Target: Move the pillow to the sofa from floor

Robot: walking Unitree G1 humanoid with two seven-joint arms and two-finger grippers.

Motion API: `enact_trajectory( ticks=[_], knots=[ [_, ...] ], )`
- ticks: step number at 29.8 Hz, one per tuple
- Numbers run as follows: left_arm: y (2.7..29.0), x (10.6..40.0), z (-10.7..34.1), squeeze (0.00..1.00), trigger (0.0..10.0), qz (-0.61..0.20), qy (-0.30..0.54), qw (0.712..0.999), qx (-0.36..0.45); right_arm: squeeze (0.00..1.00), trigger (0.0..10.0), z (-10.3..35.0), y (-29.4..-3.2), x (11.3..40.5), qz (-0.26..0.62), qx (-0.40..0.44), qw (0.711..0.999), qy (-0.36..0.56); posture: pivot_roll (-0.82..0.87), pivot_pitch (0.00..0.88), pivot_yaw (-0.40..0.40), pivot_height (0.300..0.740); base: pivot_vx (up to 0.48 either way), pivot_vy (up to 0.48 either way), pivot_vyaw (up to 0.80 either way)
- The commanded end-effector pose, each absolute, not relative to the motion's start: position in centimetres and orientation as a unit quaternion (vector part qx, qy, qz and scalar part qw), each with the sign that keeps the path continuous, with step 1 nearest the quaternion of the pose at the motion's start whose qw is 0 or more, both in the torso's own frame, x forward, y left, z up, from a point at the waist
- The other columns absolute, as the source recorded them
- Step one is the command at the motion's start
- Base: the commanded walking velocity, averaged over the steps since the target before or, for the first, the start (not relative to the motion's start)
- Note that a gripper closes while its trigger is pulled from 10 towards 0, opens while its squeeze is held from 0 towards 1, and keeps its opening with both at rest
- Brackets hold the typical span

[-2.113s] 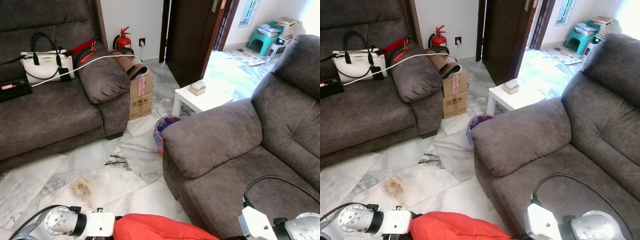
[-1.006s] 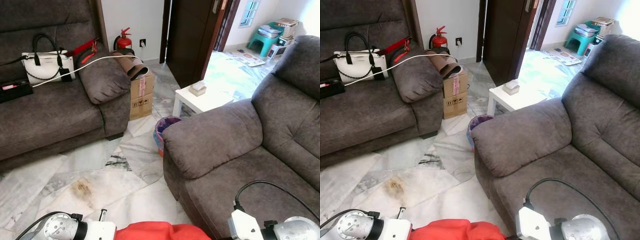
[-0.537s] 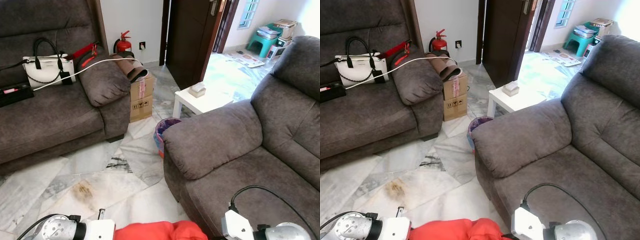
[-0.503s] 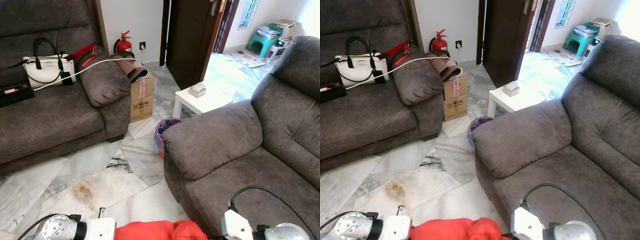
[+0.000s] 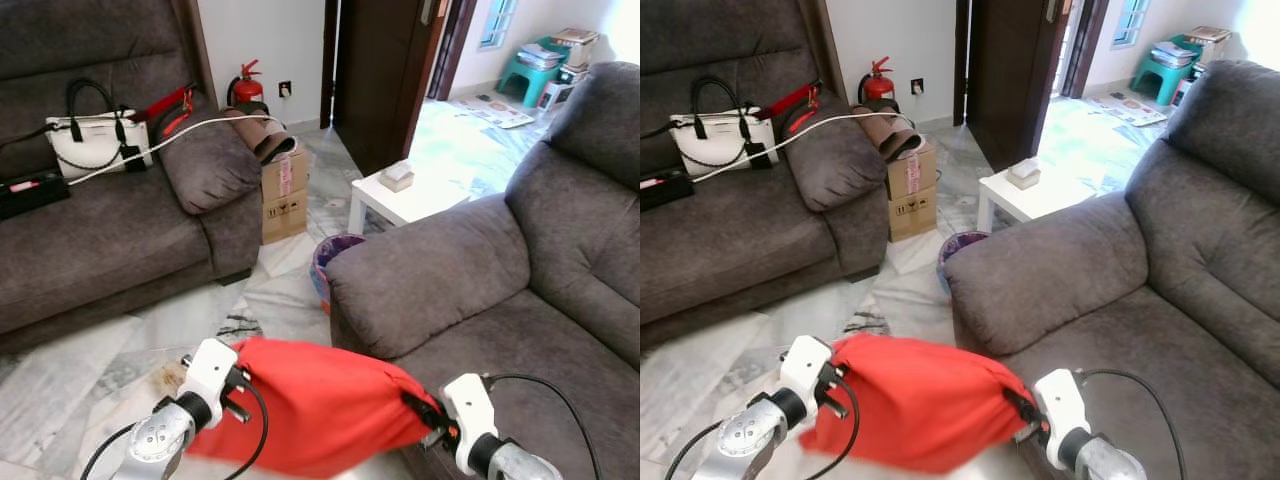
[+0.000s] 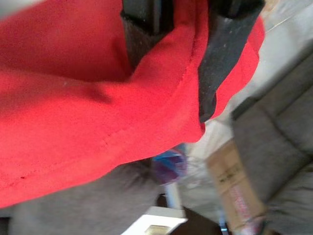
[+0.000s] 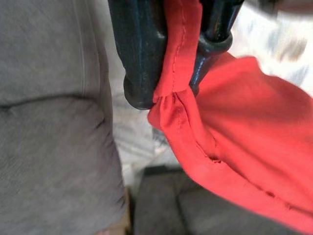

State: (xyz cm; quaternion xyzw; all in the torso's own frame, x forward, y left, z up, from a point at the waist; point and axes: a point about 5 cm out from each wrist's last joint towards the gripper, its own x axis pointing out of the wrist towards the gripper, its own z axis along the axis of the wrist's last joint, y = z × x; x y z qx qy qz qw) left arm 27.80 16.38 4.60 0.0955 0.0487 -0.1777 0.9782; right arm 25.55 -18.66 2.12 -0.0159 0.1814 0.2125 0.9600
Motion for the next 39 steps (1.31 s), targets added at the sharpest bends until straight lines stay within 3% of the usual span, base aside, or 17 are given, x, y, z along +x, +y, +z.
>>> enact_trajectory(
  ticks=[1, 3, 6, 39],
  knots=[
    [16.2, 27.9, 5.0, 0.00, 10.0, -0.152, 0.039, 0.984, 0.084, 0.00, 10.0, 2.8, -19.8, 25.9, 0.168, -0.017, 0.974, 0.153, -0.04, 0.054, 0.043, 0.740, 0.000, 0.000, 0.00],
    [16.1, 28.1, 5.3, 0.00, 10.0, -0.111, 0.037, 0.992, 0.051, 0.00, 10.0, 2.4, -19.9, 25.9, 0.128, -0.003, 0.980, 0.151, -0.03, 0.047, 0.044, 0.740, 0.000, 0.000, 0.00],
    [15.4, 28.3, 5.6, 0.00, 10.0, -0.112, 0.026, 0.990, 0.079, 0.00, 10.0, 1.6, -20.3, 26.0, 0.057, 0.037, 0.985, 0.157, -0.02, 0.035, 0.039, 0.740, 0.000, 0.000, -0.53],
    [14.9, 29.2, 7.0, 0.00, 10.0, -0.123, -0.005, 0.986, 0.113, 0.00, 10.0, 1.0, -17.8, 25.8, 0.039, 0.009, 0.990, 0.135, -0.01, 0.054, 0.077, 0.740, 0.000, -0.015, -0.80]
  ],
)
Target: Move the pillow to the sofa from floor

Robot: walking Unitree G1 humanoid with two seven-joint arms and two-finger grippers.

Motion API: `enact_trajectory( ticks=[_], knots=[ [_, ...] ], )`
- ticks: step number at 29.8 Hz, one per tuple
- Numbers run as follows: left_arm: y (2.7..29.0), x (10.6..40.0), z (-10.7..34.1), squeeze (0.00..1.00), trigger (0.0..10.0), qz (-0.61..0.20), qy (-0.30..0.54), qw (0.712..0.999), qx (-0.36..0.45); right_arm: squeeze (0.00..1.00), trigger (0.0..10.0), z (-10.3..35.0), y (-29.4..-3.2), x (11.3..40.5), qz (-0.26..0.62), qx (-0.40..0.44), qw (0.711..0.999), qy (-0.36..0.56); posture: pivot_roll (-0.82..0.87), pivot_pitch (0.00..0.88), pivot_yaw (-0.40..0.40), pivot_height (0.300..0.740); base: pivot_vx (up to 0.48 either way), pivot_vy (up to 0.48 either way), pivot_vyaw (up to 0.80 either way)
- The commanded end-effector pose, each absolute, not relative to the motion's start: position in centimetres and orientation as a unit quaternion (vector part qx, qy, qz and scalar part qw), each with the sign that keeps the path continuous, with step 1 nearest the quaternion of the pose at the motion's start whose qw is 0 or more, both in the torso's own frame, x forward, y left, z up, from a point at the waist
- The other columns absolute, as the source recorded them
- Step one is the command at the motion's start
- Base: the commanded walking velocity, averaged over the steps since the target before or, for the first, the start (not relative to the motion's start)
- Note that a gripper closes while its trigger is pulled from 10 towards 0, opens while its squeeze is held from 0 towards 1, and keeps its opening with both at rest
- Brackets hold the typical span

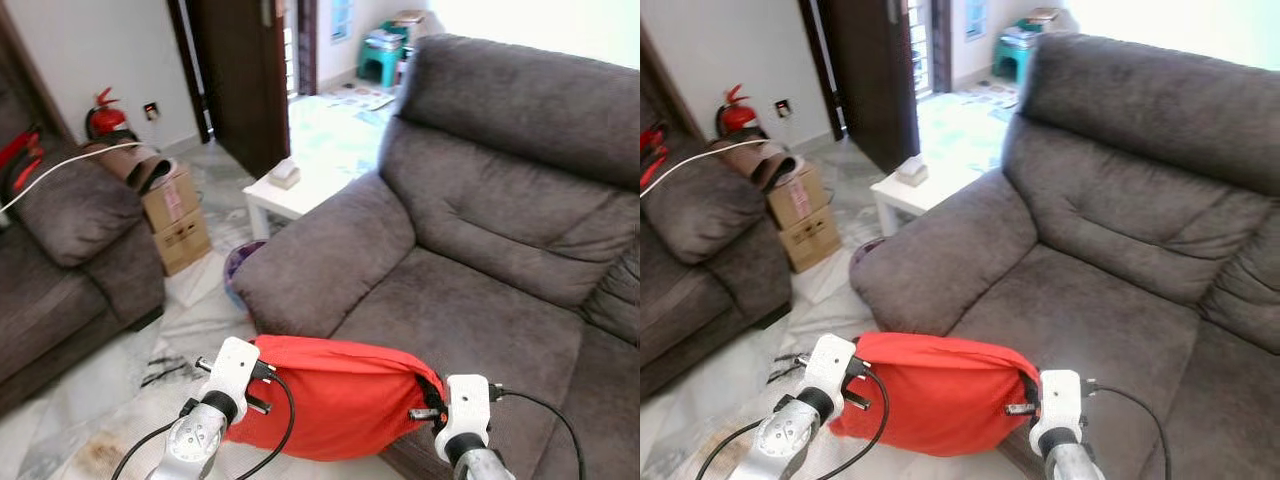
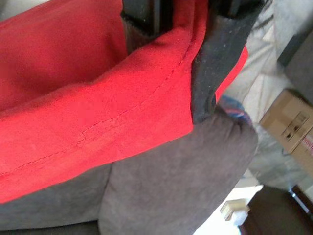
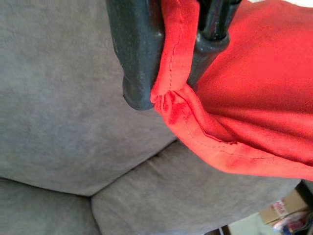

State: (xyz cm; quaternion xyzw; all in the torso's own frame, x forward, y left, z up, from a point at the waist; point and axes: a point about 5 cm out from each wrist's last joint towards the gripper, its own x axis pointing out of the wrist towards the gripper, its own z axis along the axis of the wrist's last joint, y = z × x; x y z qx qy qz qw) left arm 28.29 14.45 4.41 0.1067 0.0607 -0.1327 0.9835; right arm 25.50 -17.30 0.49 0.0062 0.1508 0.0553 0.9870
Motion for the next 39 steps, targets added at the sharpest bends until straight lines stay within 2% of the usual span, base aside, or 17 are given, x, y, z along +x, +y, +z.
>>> enact_trajectory(
  ticks=[1, 4, 8, 23, 39],
  knots=[
    [14.8, 29.2, 7.0, 0.00, 10.0, -0.129, -0.006, 0.984, 0.119, 0.00, 10.0, 1.0, -17.9, 25.8, 0.036, 0.008, 0.990, 0.135, -0.01, 0.054, 0.077, 0.740, 0.000, -0.480, -0.80],
    [14.6, 29.2, 7.1, 0.00, 10.0, -0.128, -0.011, 0.985, 0.115, 0.00, 10.0, 1.1, -18.1, 25.9, 0.035, 0.003, 0.991, 0.132, -0.01, 0.056, 0.073, 0.740, 0.000, -0.480, -0.80],
    [14.3, 29.1, 7.2, 0.00, 10.0, -0.133, -0.016, 0.986, 0.104, 0.00, 10.0, 1.1, -17.5, 25.9, 0.070, -0.031, 0.988, 0.131, -0.01, 0.056, 0.063, 0.740, 0.000, 0.000, -0.80],
    [14.0, 28.3, 6.9, 0.00, 10.0, -0.145, -0.013, 0.986, 0.086, 0.00, 10.0, 1.1, -19.3, 26.0, 0.022, -0.022, 0.990, 0.134, -0.02, 0.066, 0.048, 0.740, 0.000, 0.000, -0.80],
    [14.1, 28.3, 6.8, 0.00, 10.0, -0.142, -0.005, 0.989, 0.048, 0.00, 10.0, 1.5, -20.0, 26.0, 0.020, -0.027, 0.992, 0.124, -0.03, 0.059, 0.046, 0.740, 0.000, 0.000, -0.80]
  ],
)
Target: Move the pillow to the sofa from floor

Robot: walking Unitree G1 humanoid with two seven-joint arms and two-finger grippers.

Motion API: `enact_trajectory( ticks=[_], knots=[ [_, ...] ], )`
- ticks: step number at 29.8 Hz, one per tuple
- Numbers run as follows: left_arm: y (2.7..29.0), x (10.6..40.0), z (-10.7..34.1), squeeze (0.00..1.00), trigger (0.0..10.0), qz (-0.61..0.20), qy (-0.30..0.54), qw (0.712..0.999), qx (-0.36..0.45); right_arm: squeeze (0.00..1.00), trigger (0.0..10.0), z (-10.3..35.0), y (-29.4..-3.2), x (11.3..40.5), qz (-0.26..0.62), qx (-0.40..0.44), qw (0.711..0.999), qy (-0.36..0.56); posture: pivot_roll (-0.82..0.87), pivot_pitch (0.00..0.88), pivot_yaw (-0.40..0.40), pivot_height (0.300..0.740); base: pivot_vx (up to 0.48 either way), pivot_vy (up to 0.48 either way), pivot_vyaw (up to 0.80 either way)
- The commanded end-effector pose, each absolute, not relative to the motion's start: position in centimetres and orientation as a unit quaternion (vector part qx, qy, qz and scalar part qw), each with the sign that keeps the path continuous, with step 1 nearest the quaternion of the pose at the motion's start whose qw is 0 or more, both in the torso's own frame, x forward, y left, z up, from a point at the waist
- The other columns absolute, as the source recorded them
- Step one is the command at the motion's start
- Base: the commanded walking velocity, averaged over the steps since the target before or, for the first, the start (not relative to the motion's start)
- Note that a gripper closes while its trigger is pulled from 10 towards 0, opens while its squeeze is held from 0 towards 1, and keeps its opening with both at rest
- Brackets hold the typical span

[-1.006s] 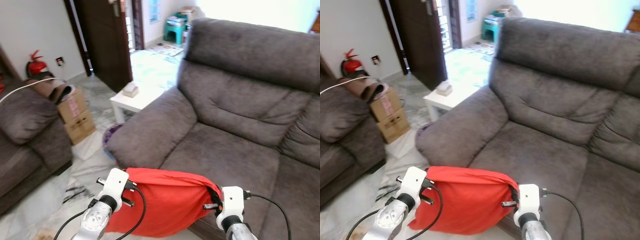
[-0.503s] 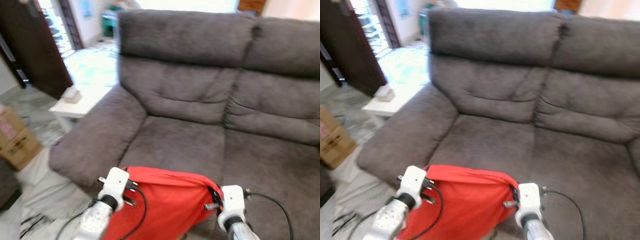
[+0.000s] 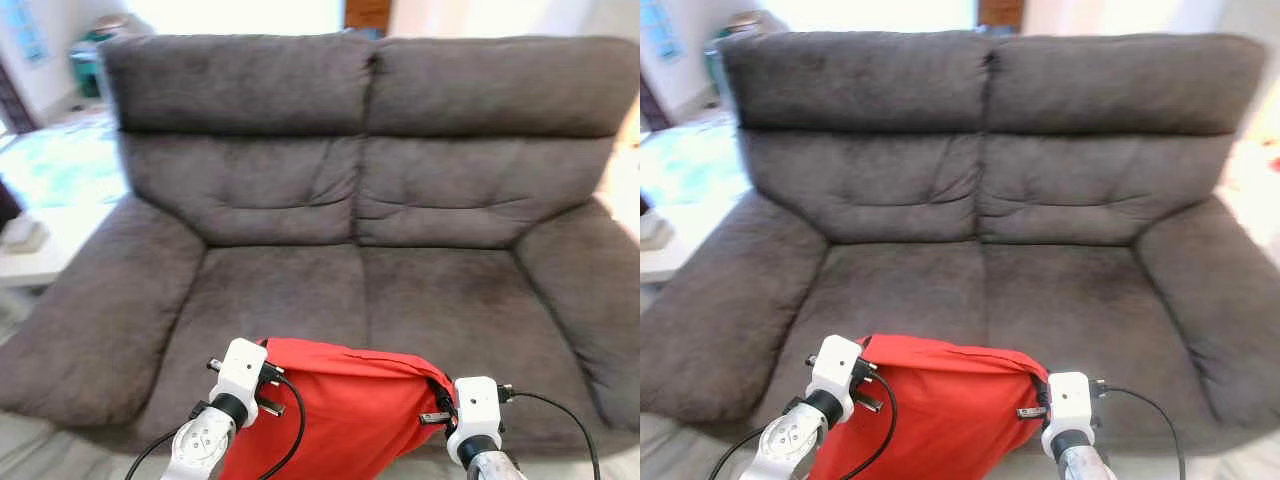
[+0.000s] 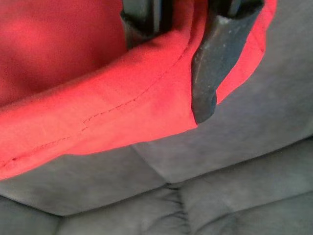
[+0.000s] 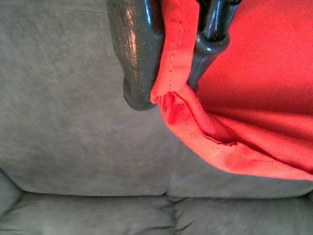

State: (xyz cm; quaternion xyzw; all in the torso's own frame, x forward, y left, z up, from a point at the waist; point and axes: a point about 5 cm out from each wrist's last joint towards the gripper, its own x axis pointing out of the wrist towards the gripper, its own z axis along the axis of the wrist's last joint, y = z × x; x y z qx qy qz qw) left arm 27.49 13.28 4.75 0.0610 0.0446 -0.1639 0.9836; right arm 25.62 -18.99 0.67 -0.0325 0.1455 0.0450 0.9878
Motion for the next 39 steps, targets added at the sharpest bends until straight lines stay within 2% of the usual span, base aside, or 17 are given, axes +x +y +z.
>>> enact_trajectory(
  ticks=[1, 5, 9, 34, 39],
  knots=[
    [14.2, 28.3, 6.8, 0.00, 10.0, -0.140, -0.006, 0.989, 0.048, 0.00, 10.0, 1.6, -20.1, 26.0, 0.021, -0.028, 0.992, 0.122, -0.04, 0.057, 0.044, 0.740, 0.000, 0.000, -0.80],
    [14.2, 28.2, 6.8, 0.00, 10.0, -0.146, -0.005, 0.988, 0.059, 0.00, 10.0, 2.2, -20.2, 26.3, 0.021, -0.005, 0.995, 0.099, -0.03, 0.056, 0.041, 0.740, 0.000, 0.000, -0.68],
    [14.4, 28.2, 6.9, 0.00, 10.0, -0.136, -0.011, 0.989, 0.055, 0.00, 10.0, 2.5, -20.0, 26.4, 0.034, -0.016, 0.995, 0.093, -0.03, 0.054, 0.040, 0.740, 0.000, -0.156, 0.00],
    [14.8, 28.4, 7.3, 0.00, 10.0, -0.137, -0.020, 0.988, 0.063, 0.00, 10.0, 3.1, -19.4, 26.7, 0.067, -0.017, 0.995, 0.072, -0.03, 0.028, 0.039, 0.740, 0.000, -0.462, 0.00],
    [15.1, 28.4, 7.3, 0.00, 10.0, -0.134, -0.020, 0.989, 0.065, 0.00, 10.0, 3.3, -19.3, 26.7, 0.082, -0.030, 0.994, 0.067, -0.04, 0.021, 0.040, 0.740, 0.000, -0.461, 0.72]
  ],
)
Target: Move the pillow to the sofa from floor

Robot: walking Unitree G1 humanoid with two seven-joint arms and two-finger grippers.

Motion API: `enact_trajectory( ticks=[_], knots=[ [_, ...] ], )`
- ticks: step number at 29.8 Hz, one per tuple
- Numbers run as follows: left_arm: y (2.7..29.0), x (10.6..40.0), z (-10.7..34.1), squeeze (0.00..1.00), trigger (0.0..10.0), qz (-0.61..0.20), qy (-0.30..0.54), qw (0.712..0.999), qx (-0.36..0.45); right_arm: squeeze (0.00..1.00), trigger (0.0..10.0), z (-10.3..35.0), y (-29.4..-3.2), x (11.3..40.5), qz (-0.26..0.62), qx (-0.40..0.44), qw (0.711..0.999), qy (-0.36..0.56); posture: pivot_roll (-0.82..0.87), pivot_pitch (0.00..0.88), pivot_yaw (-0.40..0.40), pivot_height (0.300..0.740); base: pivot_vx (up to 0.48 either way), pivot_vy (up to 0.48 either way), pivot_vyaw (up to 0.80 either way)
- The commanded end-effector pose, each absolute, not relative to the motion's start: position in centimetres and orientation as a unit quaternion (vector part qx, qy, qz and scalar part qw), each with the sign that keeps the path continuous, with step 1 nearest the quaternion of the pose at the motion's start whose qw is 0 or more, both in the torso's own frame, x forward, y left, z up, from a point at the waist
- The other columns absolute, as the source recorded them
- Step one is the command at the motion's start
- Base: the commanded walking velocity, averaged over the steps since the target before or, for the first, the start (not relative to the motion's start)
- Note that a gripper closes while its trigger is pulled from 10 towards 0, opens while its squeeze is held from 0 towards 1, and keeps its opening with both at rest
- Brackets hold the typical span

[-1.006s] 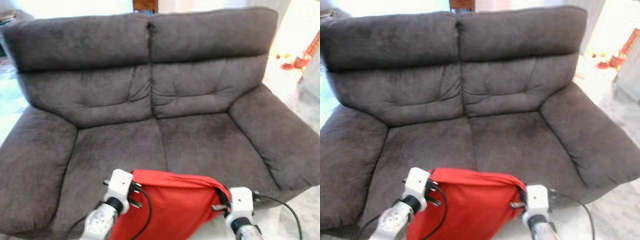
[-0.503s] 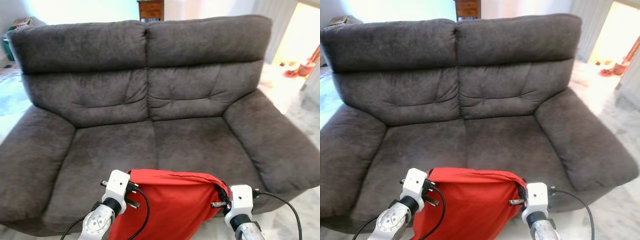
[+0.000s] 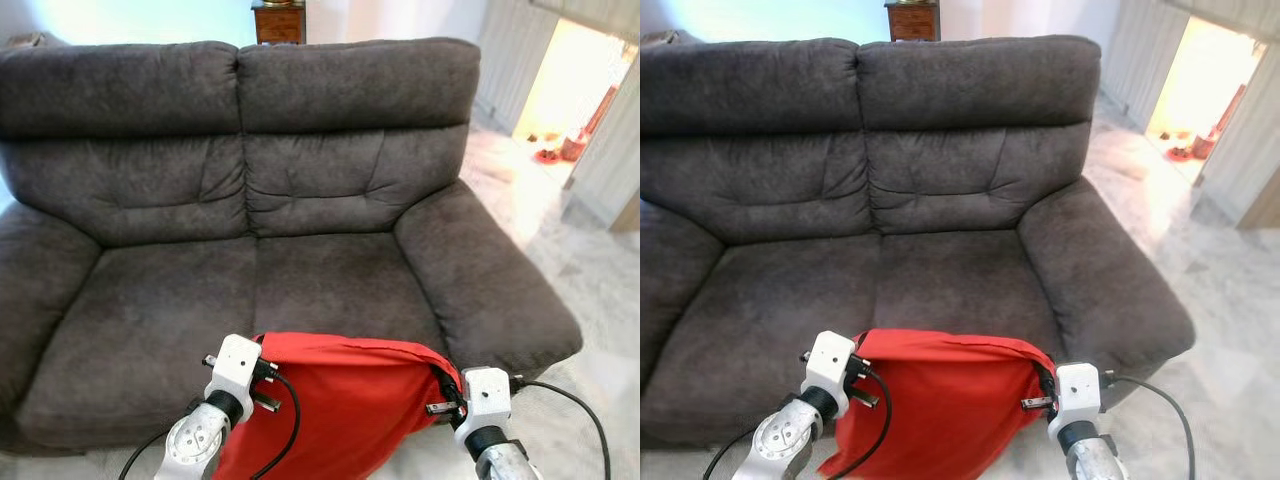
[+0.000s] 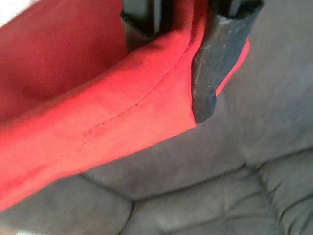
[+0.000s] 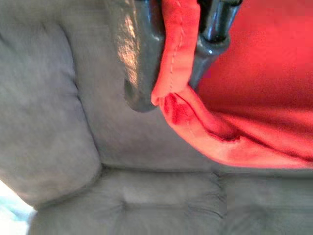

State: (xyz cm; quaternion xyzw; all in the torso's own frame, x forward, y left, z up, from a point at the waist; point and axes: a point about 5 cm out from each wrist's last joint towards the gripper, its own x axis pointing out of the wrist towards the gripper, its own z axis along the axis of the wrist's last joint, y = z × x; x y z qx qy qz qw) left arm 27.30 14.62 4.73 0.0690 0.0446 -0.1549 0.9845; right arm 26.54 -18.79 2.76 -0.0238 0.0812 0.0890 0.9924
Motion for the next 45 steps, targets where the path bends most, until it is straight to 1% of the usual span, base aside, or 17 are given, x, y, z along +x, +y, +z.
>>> enact_trajectory(
  ticks=[1, 3, 5, 12, 16, 24, 33, 36, 45],
  knots=[
    [15.2, 28.4, 7.3, 0.00, 10.0, -0.133, -0.021, 0.989, 0.066, 0.00, 10.0, 3.3, -19.3, 26.7, 0.082, -0.029, 0.994, 0.067, -0.04, 0.020, 0.040, 0.740, 0.000, -0.461, 0.80],
    [15.3, 28.4, 7.3, 0.00, 10.0, -0.133, -0.021, 0.989, 0.068, 0.00, 10.0, 3.3, -19.4, 26.6, 0.081, -0.027, 0.994, 0.068, -0.04, 0.014, 0.042, 0.740, 0.000, -0.407, 0.80],
    [15.3, 28.5, 7.3, 0.00, 10.0, -0.133, -0.021, 0.989, 0.068, 0.00, 10.0, 3.1, -19.4, 26.6, 0.073, -0.009, 0.995, 0.070, -0.04, 0.012, 0.043, 0.740, 0.000, -0.337, 0.00],
    [15.1, 28.6, 7.5, 0.00, 10.0, -0.141, -0.023, 0.988, 0.063, 0.00, 10.0, 3.4, -19.3, 26.8, 0.074, -0.008, 0.995, 0.063, -0.04, 0.009, 0.045, 0.740, 0.000, 0.000, 0.00],
    [14.7, 28.4, 7.9, 0.00, 10.0, -0.159, -0.035, 0.985, 0.063, 0.00, 10.0, 3.4, -19.3, 27.0, 0.075, -0.006, 0.995, 0.065, -0.03, 0.024, 0.042, 0.740, 0.000, 0.000, 0.00],
    [14.8, 28.4, 8.1, 0.00, 10.0, -0.150, -0.038, 0.986, 0.068, 0.00, 10.0, 3.6, -18.8, 27.2, 0.078, 0.001, 0.995, 0.062, -0.03, 0.042, 0.041, 0.740, 0.000, 0.000, 0.00],
    [15.0, 28.3, 8.1, 0.00, 10.0, -0.142, -0.035, 0.988, 0.045, 0.00, 10.0, 3.4, -18.7, 27.2, 0.078, 0.003, 0.995, 0.064, -0.03, 0.044, 0.046, 0.740, 0.000, 0.000, 0.00],
    [15.1, 28.4, 8.1, 0.00, 10.0, -0.143, -0.030, 0.988, 0.056, 0.00, 10.0, 3.4, -18.6, 27.2, 0.077, 0.005, 0.995, 0.064, -0.03, 0.044, 0.048, 0.740, 0.000, 0.480, 0.00],
    [14.9, 28.2, 8.2, 0.00, 10.0, -0.150, -0.034, 0.986, 0.070, 0.00, 10.0, 3.4, -18.4, 27.1, 0.077, 0.008, 0.995, 0.064, -0.02, 0.050, 0.052, 0.740, 0.000, 0.000, 0.00]
  ],
)
